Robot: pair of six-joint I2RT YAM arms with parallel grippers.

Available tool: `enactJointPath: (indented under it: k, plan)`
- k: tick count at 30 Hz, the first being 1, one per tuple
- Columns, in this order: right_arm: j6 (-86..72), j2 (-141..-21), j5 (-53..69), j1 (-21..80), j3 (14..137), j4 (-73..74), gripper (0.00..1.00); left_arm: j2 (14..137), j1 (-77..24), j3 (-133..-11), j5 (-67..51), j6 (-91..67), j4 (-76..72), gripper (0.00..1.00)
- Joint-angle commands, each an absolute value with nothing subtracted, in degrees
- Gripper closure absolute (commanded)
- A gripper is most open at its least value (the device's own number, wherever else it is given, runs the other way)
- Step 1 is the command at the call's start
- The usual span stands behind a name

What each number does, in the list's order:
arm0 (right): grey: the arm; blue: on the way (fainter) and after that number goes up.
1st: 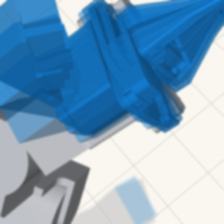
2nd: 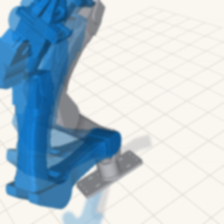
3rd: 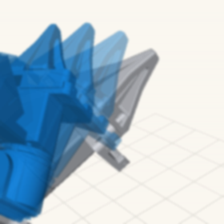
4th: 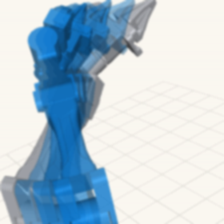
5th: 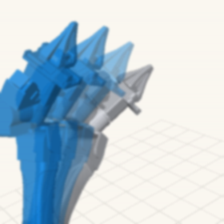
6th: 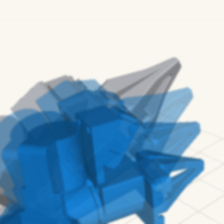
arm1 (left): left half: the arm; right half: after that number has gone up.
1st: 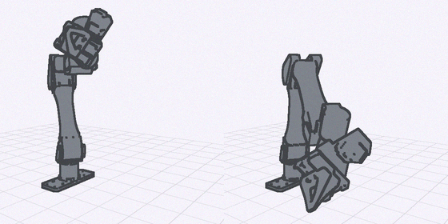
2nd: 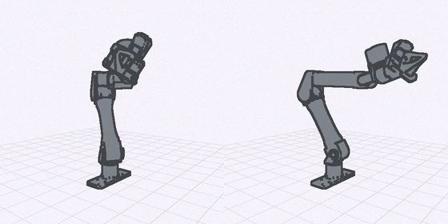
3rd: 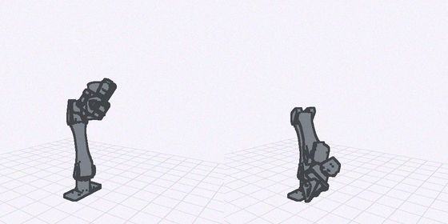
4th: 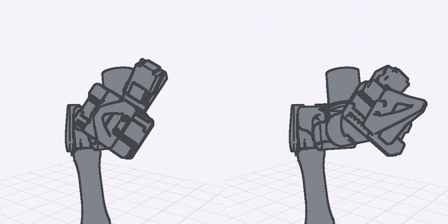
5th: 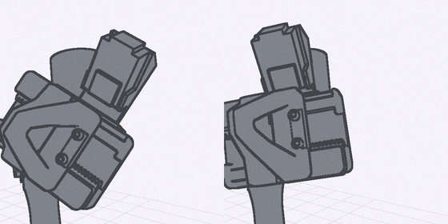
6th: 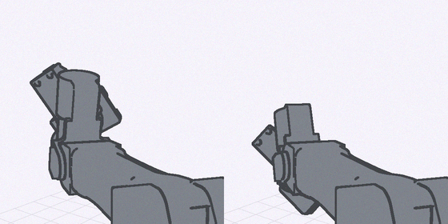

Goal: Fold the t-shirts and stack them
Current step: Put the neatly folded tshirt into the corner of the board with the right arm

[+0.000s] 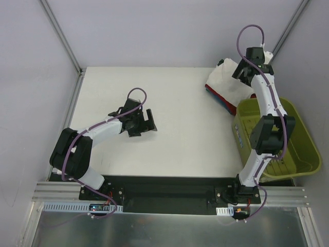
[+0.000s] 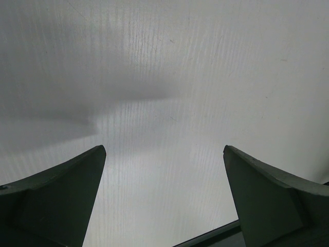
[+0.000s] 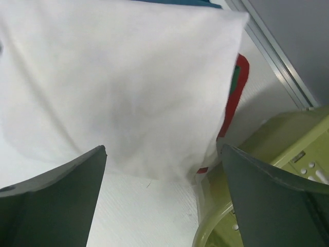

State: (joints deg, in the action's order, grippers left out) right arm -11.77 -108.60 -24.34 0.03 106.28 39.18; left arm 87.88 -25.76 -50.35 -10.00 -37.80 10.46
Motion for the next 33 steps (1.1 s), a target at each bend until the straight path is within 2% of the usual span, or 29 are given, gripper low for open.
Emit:
enactJointPath:
  k: [1,6,16,21,29,33]
  plan:
    - [2.0,-103.9,-14.3,0.2,108.6,32.8,0.03,85.6,-25.1,-51.4,-11.1,-35.9,11.3,0.01]
    - [4.4,-109.6,-3.9,-1.8,111.2,30.0,0.03,85.3,-25.1,-51.4,-11.3,-35.7,11.2,0.01]
    - [-5.9,-120.5,-5.7,-6.1,114.1,33.1,0.03,85.2,-25.1,-51.2,-11.2,-36.6,12.0,0.01]
    - [-11.9,-125.9,2.4,-8.8,114.7,34.3,0.03,82.3,-25.1,-50.3,-10.5,-37.2,12.6,0.01]
    - [-12.1,-123.7,11.2,-9.1,117.1,31.5,0.03,76.8,-25.1,-49.7,-8.7,-36.8,13.7,0.01]
    - [-8.8,-118.8,9.6,-8.5,121.3,35.9,0.03,74.1,-25.1,-49.7,-8.3,-35.9,15.0,0.01]
